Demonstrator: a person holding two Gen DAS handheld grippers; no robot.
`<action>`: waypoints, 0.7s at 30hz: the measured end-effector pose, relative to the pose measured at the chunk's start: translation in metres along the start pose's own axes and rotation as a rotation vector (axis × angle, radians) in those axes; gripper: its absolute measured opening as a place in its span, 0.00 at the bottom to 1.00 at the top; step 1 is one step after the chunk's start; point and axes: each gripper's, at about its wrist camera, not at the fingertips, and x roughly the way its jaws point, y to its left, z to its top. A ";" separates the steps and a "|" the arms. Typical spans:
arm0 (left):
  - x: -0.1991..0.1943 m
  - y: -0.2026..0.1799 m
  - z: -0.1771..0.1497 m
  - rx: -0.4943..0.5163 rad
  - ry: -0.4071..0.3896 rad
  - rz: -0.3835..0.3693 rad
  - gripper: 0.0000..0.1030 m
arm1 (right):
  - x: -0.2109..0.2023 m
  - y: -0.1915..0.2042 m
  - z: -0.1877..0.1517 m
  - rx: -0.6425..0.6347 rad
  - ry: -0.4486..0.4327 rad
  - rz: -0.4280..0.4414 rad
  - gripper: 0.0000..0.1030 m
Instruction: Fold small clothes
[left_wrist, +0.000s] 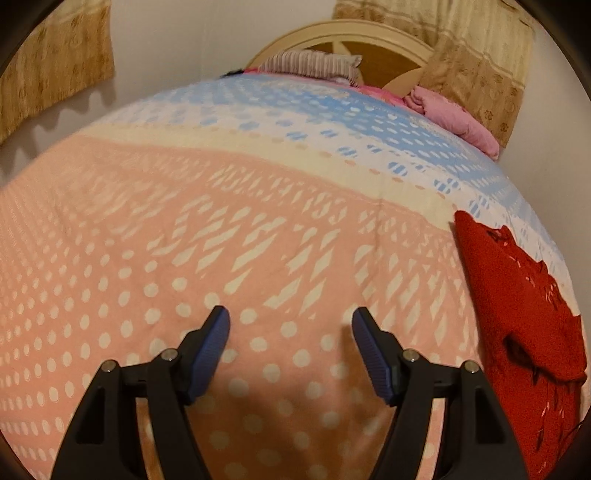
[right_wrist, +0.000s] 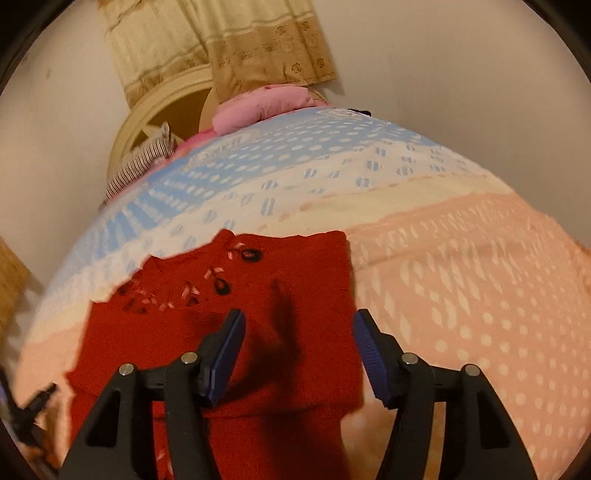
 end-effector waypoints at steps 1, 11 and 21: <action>-0.004 -0.007 0.001 0.015 -0.018 -0.006 0.69 | -0.005 0.001 0.002 -0.001 0.009 0.019 0.60; -0.015 -0.110 0.018 0.205 -0.014 -0.156 0.70 | 0.021 0.053 0.010 -0.178 0.061 -0.075 0.60; 0.024 -0.141 0.007 0.233 0.078 -0.096 0.76 | 0.031 0.026 -0.013 -0.100 0.125 -0.064 0.14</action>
